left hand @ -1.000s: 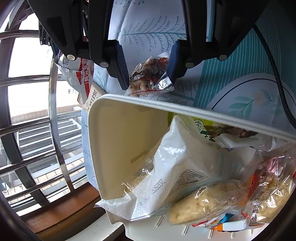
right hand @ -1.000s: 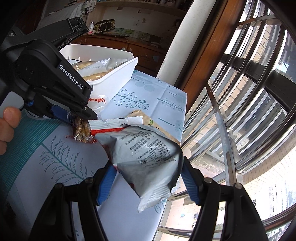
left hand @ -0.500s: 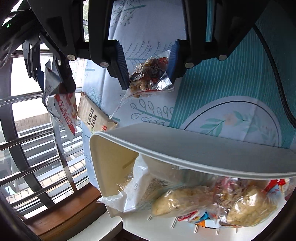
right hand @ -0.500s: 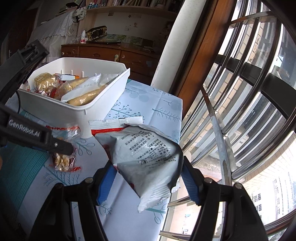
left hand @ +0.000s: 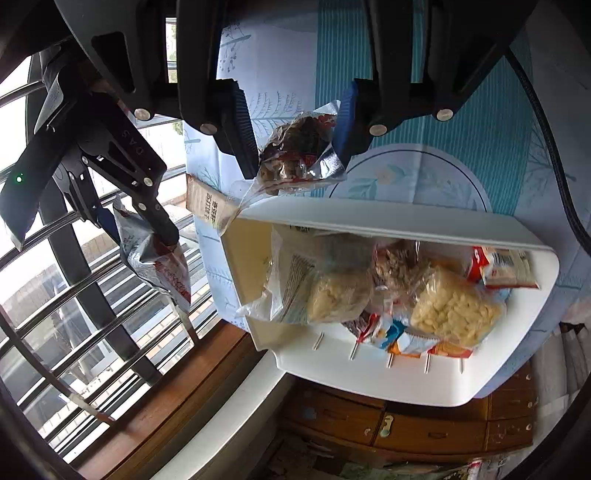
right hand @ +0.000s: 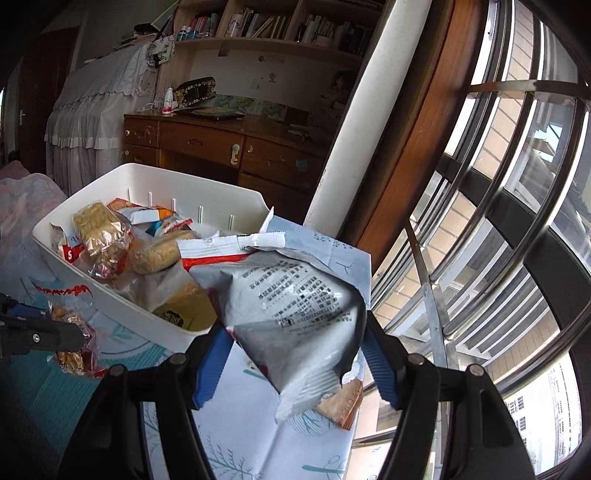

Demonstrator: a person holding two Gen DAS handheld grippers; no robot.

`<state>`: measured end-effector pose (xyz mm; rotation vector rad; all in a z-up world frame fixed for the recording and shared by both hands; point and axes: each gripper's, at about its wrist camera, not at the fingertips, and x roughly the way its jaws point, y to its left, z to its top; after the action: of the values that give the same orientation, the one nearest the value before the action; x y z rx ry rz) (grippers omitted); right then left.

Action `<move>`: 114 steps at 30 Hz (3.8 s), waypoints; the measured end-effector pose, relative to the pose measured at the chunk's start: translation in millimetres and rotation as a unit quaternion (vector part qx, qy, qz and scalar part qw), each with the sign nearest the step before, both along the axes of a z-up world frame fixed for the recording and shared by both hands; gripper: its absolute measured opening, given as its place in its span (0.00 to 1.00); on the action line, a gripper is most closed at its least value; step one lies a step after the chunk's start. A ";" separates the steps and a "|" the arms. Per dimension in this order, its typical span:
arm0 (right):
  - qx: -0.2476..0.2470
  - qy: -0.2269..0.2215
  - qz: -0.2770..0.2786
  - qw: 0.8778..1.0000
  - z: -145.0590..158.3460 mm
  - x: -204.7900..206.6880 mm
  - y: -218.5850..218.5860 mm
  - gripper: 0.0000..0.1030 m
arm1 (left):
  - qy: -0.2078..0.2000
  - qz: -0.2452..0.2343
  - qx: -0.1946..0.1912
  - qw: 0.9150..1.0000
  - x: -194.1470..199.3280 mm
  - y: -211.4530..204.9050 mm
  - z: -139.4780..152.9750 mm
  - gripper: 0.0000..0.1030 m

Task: Organize snacks
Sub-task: 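Lift both bags and carry them over the white bin, then open both tools to release the bags into the bin, then withdraw the left tool while the right tool moves to the brown soda-cracker pack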

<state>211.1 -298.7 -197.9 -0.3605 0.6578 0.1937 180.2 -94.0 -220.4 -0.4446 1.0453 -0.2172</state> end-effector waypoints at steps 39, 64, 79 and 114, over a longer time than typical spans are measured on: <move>0.050 0.005 0.000 0.999 0.1 47.3 179.0 0.88 | -0.089 0.035 0.031 0.995 78.8 163.6 25.8 0.70; 0.045 0.002 -0.048 0.998 18.6 32.9 78.1 0.98 | -0.081 0.008 0.013 0.997 62.1 58.9 40.6 0.97; 0.023 0.090 -0.056 0.994 -17.6 47.2 -7.9 1.00 | -0.023 0.024 0.036 0.999 32.2 -0.9 21.9 0.99; 0.073 0.283 -0.127 0.948 -117.2 99.7 -47.5 1.00 | 0.045 0.094 0.038 0.994 5.2 -26.3 -20.0 0.99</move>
<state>310.8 -346.2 -315.2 -0.0670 1.2413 0.0965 185.4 -120.3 -240.4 -0.4842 1.0893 0.0105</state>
